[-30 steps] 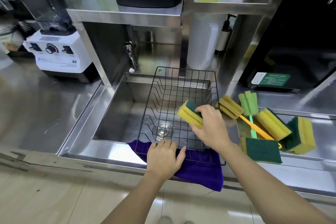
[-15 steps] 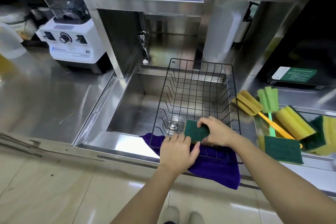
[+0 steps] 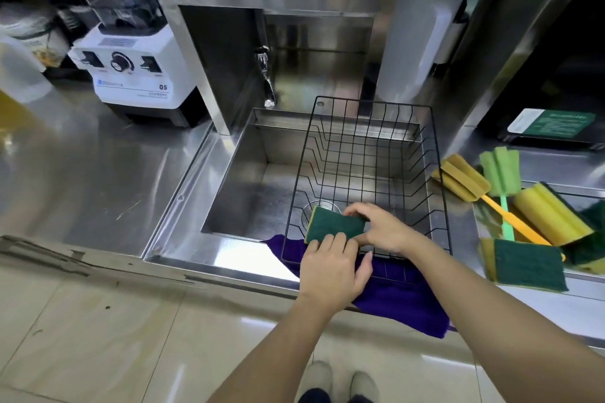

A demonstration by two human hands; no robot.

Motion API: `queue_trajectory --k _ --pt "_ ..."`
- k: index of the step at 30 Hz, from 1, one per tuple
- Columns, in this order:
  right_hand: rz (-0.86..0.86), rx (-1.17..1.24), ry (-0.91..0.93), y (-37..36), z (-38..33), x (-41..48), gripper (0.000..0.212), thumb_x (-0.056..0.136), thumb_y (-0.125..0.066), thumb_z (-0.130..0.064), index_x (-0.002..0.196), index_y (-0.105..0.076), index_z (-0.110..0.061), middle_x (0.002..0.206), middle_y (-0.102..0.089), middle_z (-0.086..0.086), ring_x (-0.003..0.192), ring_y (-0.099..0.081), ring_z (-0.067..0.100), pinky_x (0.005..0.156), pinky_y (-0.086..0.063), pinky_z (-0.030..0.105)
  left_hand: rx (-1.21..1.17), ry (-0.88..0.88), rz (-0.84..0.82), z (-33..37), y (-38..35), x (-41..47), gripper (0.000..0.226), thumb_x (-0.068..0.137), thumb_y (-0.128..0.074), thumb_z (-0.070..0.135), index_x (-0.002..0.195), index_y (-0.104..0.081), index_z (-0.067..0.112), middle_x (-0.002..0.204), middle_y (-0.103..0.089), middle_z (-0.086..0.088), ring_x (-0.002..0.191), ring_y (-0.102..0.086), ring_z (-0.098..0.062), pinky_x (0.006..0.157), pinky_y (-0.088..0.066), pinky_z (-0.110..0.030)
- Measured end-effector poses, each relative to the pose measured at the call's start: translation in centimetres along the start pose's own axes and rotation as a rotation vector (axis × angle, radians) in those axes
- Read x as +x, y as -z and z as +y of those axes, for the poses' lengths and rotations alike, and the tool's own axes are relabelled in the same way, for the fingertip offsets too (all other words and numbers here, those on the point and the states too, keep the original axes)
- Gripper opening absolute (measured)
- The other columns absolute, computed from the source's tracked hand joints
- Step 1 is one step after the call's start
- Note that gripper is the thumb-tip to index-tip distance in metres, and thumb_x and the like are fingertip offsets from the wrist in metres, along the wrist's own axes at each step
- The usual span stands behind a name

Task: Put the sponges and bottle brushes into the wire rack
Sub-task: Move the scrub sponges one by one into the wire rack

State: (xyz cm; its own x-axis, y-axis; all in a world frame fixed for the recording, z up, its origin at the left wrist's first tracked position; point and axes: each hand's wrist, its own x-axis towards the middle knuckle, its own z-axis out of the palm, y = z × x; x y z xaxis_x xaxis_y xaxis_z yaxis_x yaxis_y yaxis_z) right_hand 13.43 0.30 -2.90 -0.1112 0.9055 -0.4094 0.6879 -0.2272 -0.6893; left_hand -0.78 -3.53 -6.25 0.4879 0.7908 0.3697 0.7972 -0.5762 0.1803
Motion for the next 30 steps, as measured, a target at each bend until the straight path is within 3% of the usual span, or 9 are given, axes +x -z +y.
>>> queue_trajectory --k 2,6,9,16,19,24,27,30 --pt "0.052 0.041 -0.042 1.5 1.5 -1.5 0.050 0.075 -0.072 -0.006 0.119 -0.056 -0.023 0.123 -0.054 0.006 0.116 -0.050 0.023 0.097 -0.043 0.034 -0.024 -0.085 -0.014 1.4 -0.4 0.6 0.038 0.089 -0.045 0.039 0.077 -0.067 0.010 0.066 -0.059 -0.004 0.063 -0.054 -0.022 0.056 -0.041 -0.032" --pt "-0.072 0.003 -0.045 0.9 0.6 -1.1 0.060 0.086 -0.061 -0.010 0.140 -0.040 -0.024 0.142 -0.044 0.003 0.126 -0.040 0.016 0.099 -0.028 0.023 0.013 -0.056 -0.025 0.6 -0.3 0.1 0.038 0.089 -0.044 0.037 0.079 -0.069 0.009 0.067 -0.061 -0.004 0.064 -0.055 -0.023 0.056 -0.042 -0.033" --pt "-0.067 -0.147 -0.017 0.5 0.1 -1.0 0.064 0.088 -0.060 -0.020 0.145 -0.031 -0.023 0.145 -0.041 0.007 0.132 -0.038 0.022 0.107 -0.031 0.031 0.040 -0.060 -0.053 0.4 0.0 -0.2 0.040 0.090 -0.042 0.038 0.081 -0.068 0.008 0.069 -0.061 -0.004 0.066 -0.055 -0.023 0.059 -0.042 -0.034" --pt "0.185 -0.172 0.089 2.8 -1.4 -1.5 0.040 0.091 -0.054 -0.018 0.131 -0.050 -0.014 0.115 -0.063 0.007 0.100 -0.060 0.020 0.088 -0.047 0.031 0.044 -0.109 -0.148 1.7 0.4 0.6 0.042 0.090 -0.040 0.042 0.071 -0.061 0.011 0.066 -0.059 -0.005 0.065 -0.053 -0.025 0.061 -0.039 -0.035" --pt "0.396 -0.128 0.066 5.1 0.3 -3.1 0.030 0.090 -0.055 -0.015 0.119 -0.059 -0.012 0.112 -0.065 0.007 0.102 -0.060 0.023 0.091 -0.050 0.039 0.017 -0.141 -0.198 3.5 0.1 1.2 0.044 0.089 -0.038 0.044 0.071 -0.062 0.012 0.066 -0.061 -0.005 0.064 -0.055 -0.026 0.061 -0.042 -0.035" --pt "0.754 -0.088 -0.266 7.4 5.5 -6.6 0.043 0.085 -0.063 -0.024 0.124 -0.055 -0.009 0.127 -0.057 0.015 0.119 -0.050 0.031 0.102 -0.040 0.042 -0.016 -0.178 -0.238 6.1 -0.5 2.1 0.046 0.087 -0.036 0.045 0.068 -0.063 0.013 0.064 -0.063 -0.004 0.060 -0.058 -0.025 0.057 -0.047 -0.033" --pt "0.745 -0.146 -0.560 7.4 8.9 -8.5 0.073 0.076 -0.070 -0.044 0.133 -0.043 -0.009 0.134 -0.048 0.017 0.126 -0.042 0.036 0.104 -0.033 0.047 -0.015 -0.184 -0.284 6.6 -0.8 2.3 0.049 0.088 -0.034 0.046 0.072 -0.065 0.012 0.068 -0.064 -0.004 0.063 -0.060 -0.025 0.056 -0.049 -0.035" --pt "0.693 -0.052 -0.737 6.8 11.0 -9.9 0.093 0.066 -0.070 -0.061 0.133 -0.035 -0.007 0.137 -0.045 0.019 0.129 -0.039 0.037 0.105 -0.030 0.051 0.020 -0.183 -0.292 6.6 -1.0 2.4 0.051 0.088 -0.032 0.047 0.073 -0.066 0.013 0.069 -0.064 -0.003 0.065 -0.060 -0.024 0.057 -0.047 -0.036"
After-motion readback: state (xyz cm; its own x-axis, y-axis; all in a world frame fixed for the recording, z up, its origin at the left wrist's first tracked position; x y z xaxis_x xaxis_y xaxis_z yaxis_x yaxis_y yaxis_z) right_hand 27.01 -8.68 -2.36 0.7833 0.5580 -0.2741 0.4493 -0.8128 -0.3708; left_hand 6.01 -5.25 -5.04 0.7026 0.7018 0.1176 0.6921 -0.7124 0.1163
